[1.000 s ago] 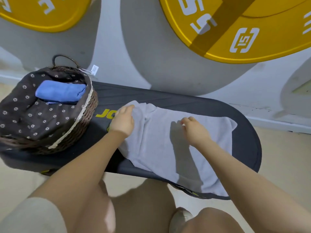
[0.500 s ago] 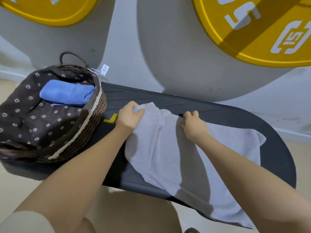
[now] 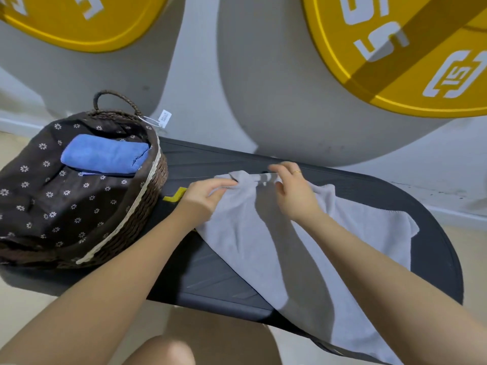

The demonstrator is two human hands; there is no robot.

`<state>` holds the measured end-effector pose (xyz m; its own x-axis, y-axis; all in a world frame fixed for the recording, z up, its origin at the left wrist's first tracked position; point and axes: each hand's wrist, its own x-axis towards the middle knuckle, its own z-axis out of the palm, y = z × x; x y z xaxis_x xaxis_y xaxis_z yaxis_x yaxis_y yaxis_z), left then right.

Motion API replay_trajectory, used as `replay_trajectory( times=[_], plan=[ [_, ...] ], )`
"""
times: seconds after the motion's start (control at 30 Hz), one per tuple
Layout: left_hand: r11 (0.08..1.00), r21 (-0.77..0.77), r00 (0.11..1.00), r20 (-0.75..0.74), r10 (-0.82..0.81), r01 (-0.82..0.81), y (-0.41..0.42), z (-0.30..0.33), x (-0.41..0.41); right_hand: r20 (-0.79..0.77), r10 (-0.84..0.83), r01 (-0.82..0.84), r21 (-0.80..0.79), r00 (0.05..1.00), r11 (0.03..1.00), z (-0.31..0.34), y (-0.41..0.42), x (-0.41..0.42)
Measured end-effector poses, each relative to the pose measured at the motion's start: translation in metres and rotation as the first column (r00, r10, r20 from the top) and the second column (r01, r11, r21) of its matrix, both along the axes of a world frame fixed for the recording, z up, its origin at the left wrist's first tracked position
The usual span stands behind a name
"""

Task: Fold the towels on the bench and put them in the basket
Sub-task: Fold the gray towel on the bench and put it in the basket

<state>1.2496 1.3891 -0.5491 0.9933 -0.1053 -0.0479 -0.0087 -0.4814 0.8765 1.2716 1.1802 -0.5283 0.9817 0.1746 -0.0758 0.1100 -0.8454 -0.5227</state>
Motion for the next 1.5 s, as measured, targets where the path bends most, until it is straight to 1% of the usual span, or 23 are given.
replay_trajectory(
  times=[0.03, 0.07, 0.13, 0.2, 0.27, 0.33, 0.4, 0.47, 0.53, 0.57, 0.63, 0.67, 0.73, 0.8, 0.87, 0.93, 0.97, 1.03, 1.1, 1.17, 1.23, 1.33, 1.5],
  plan=[
    [0.999, 0.001, 0.999, -0.001, -0.051, 0.051, 0.0, 0.001, -0.003, -0.002, 0.064, -0.063, 0.133, 0.998, 0.989, 0.002, 0.01, 0.002],
    [0.997, 0.005, 0.997, -0.001, -0.072, 0.072, 0.001, 0.003, -0.006, -0.012, 0.172, -0.168, 0.165, 0.985, 0.972, 0.006, 0.018, 0.004],
    [0.996, 0.021, 0.996, 0.01, -0.085, 0.085, 0.003, 0.006, -0.01, -0.101, 0.441, -0.444, -0.008, 0.892, 0.896, 0.007, 0.032, 0.006],
    [0.988, 0.106, 0.992, 0.035, -0.12, 0.116, 0.006, 0.008, -0.016, -0.189, 0.551, -0.579, -0.157, 0.813, 0.8, 0.002, 0.039, 0.008],
    [0.967, 0.238, 0.993, 0.058, -0.104, 0.088, 0.01, 0.007, -0.023, -0.167, 0.499, -0.525, -0.201, 0.85, 0.827, 0.001, 0.041, 0.009],
    [0.939, 0.331, 0.996, -0.005, -0.092, 0.088, 0.016, 0.007, -0.026, -0.094, 0.356, -0.368, -0.274, 0.93, 0.889, 0.006, 0.042, 0.009],
    [0.882, 0.439, 0.983, -0.139, -0.123, 0.173, 0.024, 0.006, -0.027, -0.027, 0.226, -0.218, -0.4, 0.974, 0.89, 0.013, 0.042, 0.012],
    [0.871, 0.42, 0.944, -0.303, -0.13, 0.254, 0.028, 0.011, -0.03, 0.041, 0.125, -0.092, -0.467, 0.991, 0.88, 0.019, 0.04, 0.016],
    [0.94, 0.258, 0.908, -0.405, -0.103, 0.222, 0.03, 0.025, -0.037, 0.076, -0.047, 0.068, -0.309, 0.996, 0.949, 0.022, 0.04, 0.021],
    [0.979, 0.122, 0.893, -0.44, -0.096, 0.165, 0.031, 0.033, -0.041, 0.062, -0.146, 0.153, -0.134, 0.987, 0.979, 0.023, 0.042, 0.023],
    [0.997, -0.066, 0.887, -0.456, -0.07, 0.044, 0.033, 0.047, -0.048, 0.017, -0.278, 0.267, 0.23, 0.96, 0.936, 0.028, 0.05, 0.03],
    [0.998, -0.064, 0.897, -0.44, -0.034, 0.006, 0.035, 0.051, -0.05, 0.008, -0.312, 0.29, 0.347, 0.95, 0.892, 0.03, 0.056, 0.033],
    [0.981, 0.193, 0.918, -0.391, 0.065, 0.012, 0.038, 0.054, -0.054, 0.003, -0.275, 0.245, 0.439, 0.962, 0.864, 0.036, 0.072, 0.036],
    [0.821, 0.561, 0.916, -0.377, 0.135, 0.11, 0.041, 0.051, -0.058, -0.059, 0.032, -0.006, 0.401, 0.998, 0.916, 0.038, 0.089, 0.031],
    [0.519, 0.841, 0.954, -0.262, 0.145, 0.152, 0.043, 0.04, -0.068, -0.215, 0.322, -0.248, 0.311, 0.922, 0.917, 0.029, 0.098, 0.021],
    [0.283, 0.953, 0.993, -0.117, 0.028, 0.105, 0.041, 0.03, -0.071, -0.297, 0.369, -0.313, 0.221, 0.881, 0.924, 0.015, 0.089, 0.008],
    [0.259, 0.965, 0.999, -0.014, -0.043, 0.025, 0.037, 0.027, -0.07, -0.292, 0.331, -0.282, 0.197, 0.897, 0.939, 0.009, 0.079, 0.001],
    [0.367, 0.929, 0.983, 0.019, -0.181, 0.05, 0.018, 0.029, -0.062, -0.224, 0.218, -0.186, 0.158, 0.95, 0.97, -0.002, 0.048, -0.012],
    [0.53, 0.821, 0.961, -0.077, -0.267, 0.213, -0.013, 0.028, -0.051, -0.16, 0.109, -0.099, 0.071, 0.981, 0.993, -0.01, 0.007, -0.024],
    [0.548, 0.732, 0.905, -0.232, -0.358, 0.404, -0.046, 0.019, -0.042, -0.097, 0.012, -0.012, -0.001, 0.995, 1.0, -0.013, -0.037, -0.034],
    [0.592, 0.663, 0.878, -0.233, -0.419, 0.458, -0.086, 0.008, -0.037, -0.001, -0.121, 0.121, -0.066, 0.993, 0.99, -0.015, -0.086, -0.046],
    [0.612, 0.627, 0.858, -0.198, -0.474, 0.482, -0.141, -0.002, -0.034, -0.008, -0.4, 0.394, -0.161, 0.916, 0.905, -0.017, -0.153, -0.061],
    [0.604, 0.624, 0.83, -0.137, -0.541, 0.496, -0.211, -0.013, -0.022, -0.085, -0.736, 0.711, -0.208, 0.671, 0.672, -0.028, -0.227, -0.064]
  ],
)
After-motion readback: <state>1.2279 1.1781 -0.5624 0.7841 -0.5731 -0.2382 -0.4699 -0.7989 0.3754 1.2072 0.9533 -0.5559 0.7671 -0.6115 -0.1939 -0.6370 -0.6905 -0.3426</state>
